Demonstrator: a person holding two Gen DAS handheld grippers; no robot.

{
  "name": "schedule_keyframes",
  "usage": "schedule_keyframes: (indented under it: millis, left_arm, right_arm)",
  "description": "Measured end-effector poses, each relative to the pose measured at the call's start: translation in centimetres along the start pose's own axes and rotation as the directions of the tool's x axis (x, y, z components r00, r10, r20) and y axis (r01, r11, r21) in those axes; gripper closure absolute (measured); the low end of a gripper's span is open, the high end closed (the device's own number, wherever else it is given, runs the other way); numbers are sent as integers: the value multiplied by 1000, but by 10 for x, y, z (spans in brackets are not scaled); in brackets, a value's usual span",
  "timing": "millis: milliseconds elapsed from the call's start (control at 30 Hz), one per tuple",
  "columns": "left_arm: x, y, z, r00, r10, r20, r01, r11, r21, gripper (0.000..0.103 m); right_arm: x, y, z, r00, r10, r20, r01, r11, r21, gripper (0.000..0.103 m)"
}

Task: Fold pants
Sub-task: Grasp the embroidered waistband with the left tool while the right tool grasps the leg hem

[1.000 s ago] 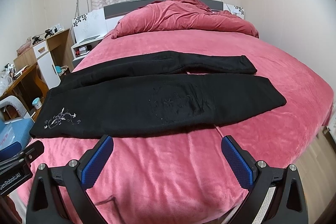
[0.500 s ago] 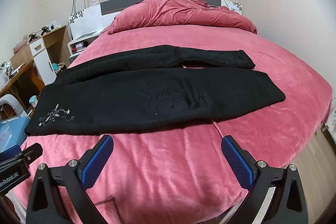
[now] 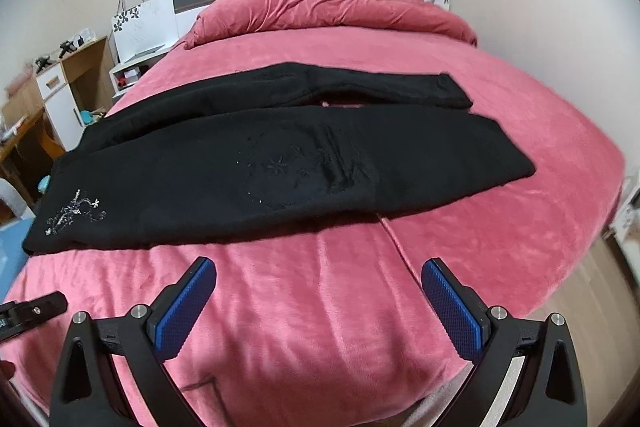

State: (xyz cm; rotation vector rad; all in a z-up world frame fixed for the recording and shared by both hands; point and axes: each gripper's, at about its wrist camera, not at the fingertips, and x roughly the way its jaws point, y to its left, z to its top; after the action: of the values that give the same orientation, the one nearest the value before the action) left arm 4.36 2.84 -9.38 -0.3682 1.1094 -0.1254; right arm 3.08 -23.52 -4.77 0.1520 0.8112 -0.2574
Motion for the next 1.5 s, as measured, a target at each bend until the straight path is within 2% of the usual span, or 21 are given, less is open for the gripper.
schedule_keyframes:
  millis: [133,233,300,333,400,533,667,733,833,900,967,1000,1033,1067,1133,1200,1267,1333,1400,1467,1500]
  left_arm:
    - [13,23,4,996,-83,-41,79,992,-98,21]
    - [13,38,10,992,-126,30,129,983,-130,21]
    - [11,45,13,990,-124,74,133,982,-137,21]
    - [12,48,15,991,-103,85,114,983,-144,21]
    - [14,53,19,989,-117,87,129,979,-157,21]
    - [20,65,32,983,-171,66,180,963,-199,22]
    - [23,79,41,976,-171,139,198,955,-219,23]
    - [25,89,51,972,-172,163,207,949,-236,26]
    - [30,100,58,970,-152,188,200,943,-267,33]
    - [31,107,61,968,-145,204,201,936,-289,39]
    - [36,113,62,962,-151,227,219,924,-313,39]
    - [38,116,62,959,-153,237,226,919,-322,39]
    - [40,117,64,956,-158,248,236,914,-329,39]
    - [42,122,66,951,-166,262,252,907,-339,39]
    - [47,131,71,943,-169,288,271,891,-365,39]
    - [50,137,77,939,-154,308,269,886,-379,38]
    - [54,137,83,942,-132,308,248,893,-376,38]
    - [55,139,86,941,-113,318,232,901,-368,38]
    - [60,138,89,939,-102,328,224,906,-360,38]
    - [62,136,91,930,-90,355,220,912,-346,38]
    - [67,128,97,923,-81,376,216,918,-333,38]
  right_arm:
    - [18,-33,3,995,88,-40,-83,991,106,0]
    - [35,-72,5,988,139,-65,-118,960,252,0]
    - [44,-96,5,987,142,-74,-110,938,330,0]
    - [50,-109,5,989,125,-83,-87,927,364,1]
    - [59,-127,7,989,108,-100,-58,912,405,3]
    - [79,-158,11,984,141,-105,-73,871,486,15]
    - [97,-181,10,982,179,-66,-109,810,576,28]
    - [102,-189,9,984,179,-17,-133,792,596,29]
    - [108,-193,10,979,197,42,-183,780,599,29]
    - [113,-195,12,967,237,93,-243,749,616,25]
    - [119,-199,10,949,273,155,-306,697,648,10]
    - [119,-198,9,945,277,175,-322,682,656,6]
    - [120,-194,11,941,286,180,-332,690,643,0]
    - [121,-190,14,946,281,163,-320,719,618,0]
    - [128,-174,22,962,253,104,-269,809,523,0]
    - [129,-165,28,969,235,76,-243,852,464,0]
    - [130,-170,30,963,251,98,-267,842,469,0]
    - [128,-182,28,946,283,159,-324,790,521,1]
    - [125,-192,21,935,297,195,-355,756,550,7]
    - [127,-200,20,936,290,202,-353,752,557,28]
    - [129,-202,20,937,286,202,-350,748,564,34]
